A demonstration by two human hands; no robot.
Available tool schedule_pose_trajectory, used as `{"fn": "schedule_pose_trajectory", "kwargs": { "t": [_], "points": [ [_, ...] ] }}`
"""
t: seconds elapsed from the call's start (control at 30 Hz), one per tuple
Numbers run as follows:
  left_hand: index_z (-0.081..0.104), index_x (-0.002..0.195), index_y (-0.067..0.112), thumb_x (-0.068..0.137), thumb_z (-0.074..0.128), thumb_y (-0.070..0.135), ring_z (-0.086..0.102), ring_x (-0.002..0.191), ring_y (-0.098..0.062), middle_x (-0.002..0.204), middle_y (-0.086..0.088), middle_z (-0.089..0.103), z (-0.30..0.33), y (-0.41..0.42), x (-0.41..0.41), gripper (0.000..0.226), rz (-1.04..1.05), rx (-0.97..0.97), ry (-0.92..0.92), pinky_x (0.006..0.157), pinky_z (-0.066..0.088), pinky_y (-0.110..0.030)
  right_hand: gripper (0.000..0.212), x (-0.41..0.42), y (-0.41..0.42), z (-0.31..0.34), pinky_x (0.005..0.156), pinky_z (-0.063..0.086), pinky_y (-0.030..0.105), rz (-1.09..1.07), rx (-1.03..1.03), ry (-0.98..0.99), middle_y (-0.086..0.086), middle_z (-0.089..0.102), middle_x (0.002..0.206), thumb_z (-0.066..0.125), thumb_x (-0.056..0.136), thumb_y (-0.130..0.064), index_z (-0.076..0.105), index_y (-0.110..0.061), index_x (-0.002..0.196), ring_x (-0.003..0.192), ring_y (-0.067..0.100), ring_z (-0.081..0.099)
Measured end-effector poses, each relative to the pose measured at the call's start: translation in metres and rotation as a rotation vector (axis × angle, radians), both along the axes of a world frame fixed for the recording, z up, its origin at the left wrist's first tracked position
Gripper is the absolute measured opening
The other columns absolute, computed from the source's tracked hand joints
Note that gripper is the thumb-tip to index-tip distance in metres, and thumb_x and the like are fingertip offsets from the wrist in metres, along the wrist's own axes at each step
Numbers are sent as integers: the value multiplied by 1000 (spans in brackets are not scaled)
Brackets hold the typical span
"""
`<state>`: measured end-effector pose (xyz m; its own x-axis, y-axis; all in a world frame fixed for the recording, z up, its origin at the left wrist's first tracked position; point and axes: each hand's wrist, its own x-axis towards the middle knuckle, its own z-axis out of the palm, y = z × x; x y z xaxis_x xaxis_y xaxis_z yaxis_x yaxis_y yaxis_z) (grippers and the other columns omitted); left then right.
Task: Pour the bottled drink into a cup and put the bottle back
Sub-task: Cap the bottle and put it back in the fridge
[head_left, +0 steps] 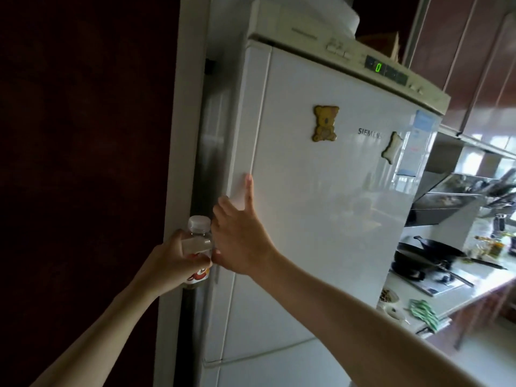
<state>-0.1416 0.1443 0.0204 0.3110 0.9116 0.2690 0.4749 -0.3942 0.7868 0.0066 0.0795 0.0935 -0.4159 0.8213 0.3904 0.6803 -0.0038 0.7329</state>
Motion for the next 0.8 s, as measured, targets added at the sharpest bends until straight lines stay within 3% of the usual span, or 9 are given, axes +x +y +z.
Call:
{"fn": "schedule_pose_trajectory", "kwargs": {
  "t": [0.17,0.3,0.43,0.53,0.6,0.7,0.8],
  "points": [
    [44,127,29,80,77,41,61,86,-9,94,16,56,9,-9,-1,59,-42,17,-34,65,45,-20,31,-13,-9,6,107,-2,82,-90,-37,13,-4,62,122,67,88,-53,71,-31,110,133,25,46],
    [45,119,34,80,77,40,63,83,-6,92,16,60,7,-13,-7,51,-50,39,-40,63,45,-19,30,-16,-10,4,108,-3,81,-77,-24,70,-4,64,120,69,87,-50,71,-31,109,131,23,47],
    [47,123,36,80,78,35,66,90,-5,101,13,66,12,-18,-16,53,-121,78,-98,67,49,-16,17,-8,-7,3,110,3,79,-13,29,101,-5,69,110,76,82,-43,73,-30,92,124,20,54],
    [47,125,36,82,77,32,64,91,0,103,16,64,17,-18,-26,53,-125,112,-123,69,47,-12,21,-6,-2,-1,110,11,78,1,75,106,-4,73,97,83,73,-45,75,-27,79,116,20,61],
    [48,128,35,82,78,31,65,94,-2,107,15,65,18,-14,-32,56,-117,134,-122,71,47,-12,27,-8,-1,-3,109,14,79,11,103,107,1,74,91,88,68,-43,74,-20,72,112,24,63],
    [46,133,33,79,79,32,66,100,-8,114,13,64,19,-5,-39,64,-92,144,-103,77,51,-17,51,-8,0,-7,102,28,80,47,129,154,19,72,79,98,54,-27,60,7,63,97,40,66],
    [46,134,29,79,80,31,66,103,-14,116,7,64,16,6,-35,65,-68,140,-71,83,54,-26,28,-7,-4,-12,107,20,79,-5,91,106,11,72,95,90,67,-34,75,-12,76,111,33,60]
  ]
}}
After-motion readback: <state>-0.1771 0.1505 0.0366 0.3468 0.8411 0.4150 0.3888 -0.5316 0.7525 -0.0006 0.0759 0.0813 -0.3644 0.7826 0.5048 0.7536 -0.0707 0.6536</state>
